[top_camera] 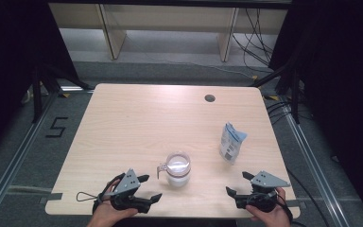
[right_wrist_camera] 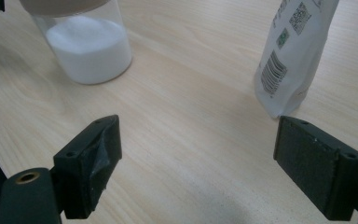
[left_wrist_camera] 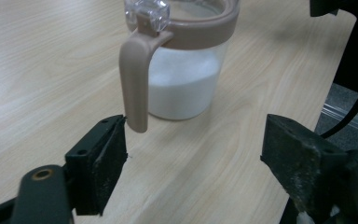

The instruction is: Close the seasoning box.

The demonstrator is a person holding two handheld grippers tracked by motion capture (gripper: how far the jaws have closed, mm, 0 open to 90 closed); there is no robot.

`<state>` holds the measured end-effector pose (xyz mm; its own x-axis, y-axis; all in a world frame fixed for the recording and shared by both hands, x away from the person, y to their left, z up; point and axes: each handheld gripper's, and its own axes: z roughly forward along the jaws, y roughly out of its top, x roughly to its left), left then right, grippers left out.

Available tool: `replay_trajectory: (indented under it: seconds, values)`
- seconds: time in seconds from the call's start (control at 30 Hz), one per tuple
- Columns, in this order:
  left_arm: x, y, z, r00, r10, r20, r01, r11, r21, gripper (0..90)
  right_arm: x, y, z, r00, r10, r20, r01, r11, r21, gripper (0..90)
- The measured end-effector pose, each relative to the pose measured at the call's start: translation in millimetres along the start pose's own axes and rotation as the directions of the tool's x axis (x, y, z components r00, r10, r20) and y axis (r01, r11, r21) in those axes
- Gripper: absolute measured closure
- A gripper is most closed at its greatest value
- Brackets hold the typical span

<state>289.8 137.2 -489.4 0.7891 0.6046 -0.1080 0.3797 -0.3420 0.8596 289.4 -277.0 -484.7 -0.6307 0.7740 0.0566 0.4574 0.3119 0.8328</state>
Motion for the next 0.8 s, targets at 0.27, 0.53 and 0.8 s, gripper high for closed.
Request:
replay_trajectory:
  seconds: [0.27,0.53,0.8]
  values:
    - [1.7,-4.8,4.3,1.0,-0.004,0.003,0.004,0.9999,0.017,19.6,-1.3,-0.9,1.5,0.9995,-0.03,-0.008,0.03,1.0,0.003,16.2]
    - [2.9,-6.0,4.1,0.999,-0.042,-0.014,0.042,0.999,0.013,20.1,-2.6,-0.2,1.4,0.9997,-0.026,-0.004,0.026,1.0,0.002,16.2]
    - [6.5,-6.3,3.4,0.9997,-0.021,-0.014,0.021,0.9994,0.028,20.3,-2.6,0.2,2.1,0.9994,-0.033,0.013,0.033,0.999,0.006,16.2]
